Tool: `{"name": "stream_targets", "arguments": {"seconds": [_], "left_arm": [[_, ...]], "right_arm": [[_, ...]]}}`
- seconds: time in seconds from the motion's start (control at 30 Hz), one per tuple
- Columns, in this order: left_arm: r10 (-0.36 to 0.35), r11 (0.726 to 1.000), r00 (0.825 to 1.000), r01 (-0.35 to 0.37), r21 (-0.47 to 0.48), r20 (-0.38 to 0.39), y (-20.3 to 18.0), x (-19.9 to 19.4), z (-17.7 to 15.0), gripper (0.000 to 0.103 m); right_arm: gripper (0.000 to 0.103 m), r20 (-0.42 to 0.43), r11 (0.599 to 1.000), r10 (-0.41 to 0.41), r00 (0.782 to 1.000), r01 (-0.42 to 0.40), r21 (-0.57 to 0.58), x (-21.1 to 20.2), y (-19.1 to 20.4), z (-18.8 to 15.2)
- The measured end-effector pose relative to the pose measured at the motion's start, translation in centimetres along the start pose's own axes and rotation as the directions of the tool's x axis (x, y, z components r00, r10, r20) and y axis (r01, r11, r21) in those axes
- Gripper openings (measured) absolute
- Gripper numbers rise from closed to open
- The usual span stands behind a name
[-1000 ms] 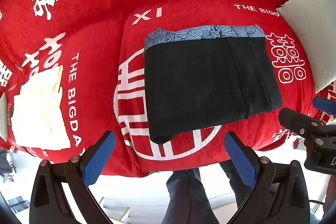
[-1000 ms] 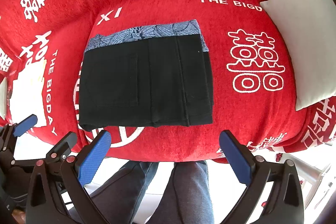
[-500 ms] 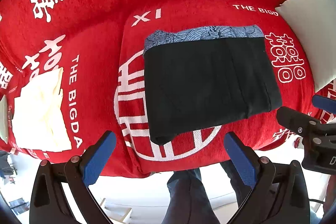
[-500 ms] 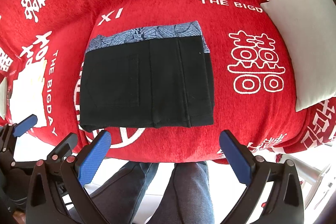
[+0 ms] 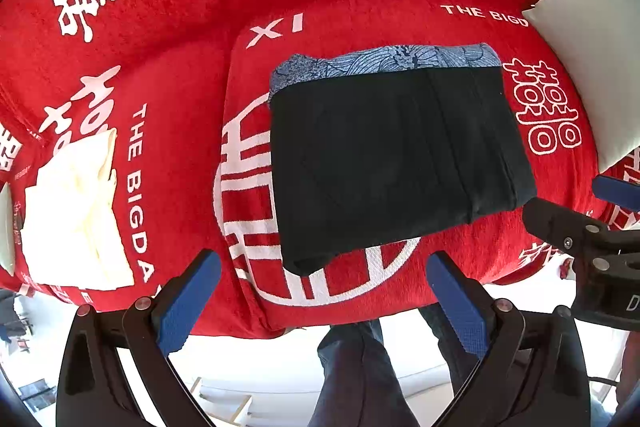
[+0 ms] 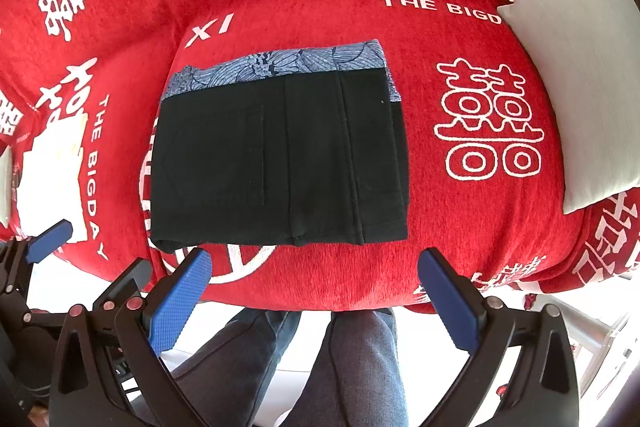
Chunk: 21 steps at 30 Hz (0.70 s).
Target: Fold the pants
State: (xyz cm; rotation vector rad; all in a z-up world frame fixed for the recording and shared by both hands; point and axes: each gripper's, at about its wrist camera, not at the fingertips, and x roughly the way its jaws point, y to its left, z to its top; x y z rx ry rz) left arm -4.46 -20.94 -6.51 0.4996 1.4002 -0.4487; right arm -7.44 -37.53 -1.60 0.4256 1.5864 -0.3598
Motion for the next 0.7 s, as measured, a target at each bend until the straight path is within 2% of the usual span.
{"name": "stream_targets", "arguments": {"seconds": [0.7], "left_arm": [[-0.030, 1.000, 0.999, 0.030, -0.001, 0.015, -0.10, 0.13, 0.00, 0.103]], "right_arm": [[0.103, -0.004, 1.000, -0.002, 1.000, 0.002, -0.014, 0.28, 0.74, 0.06]]}}
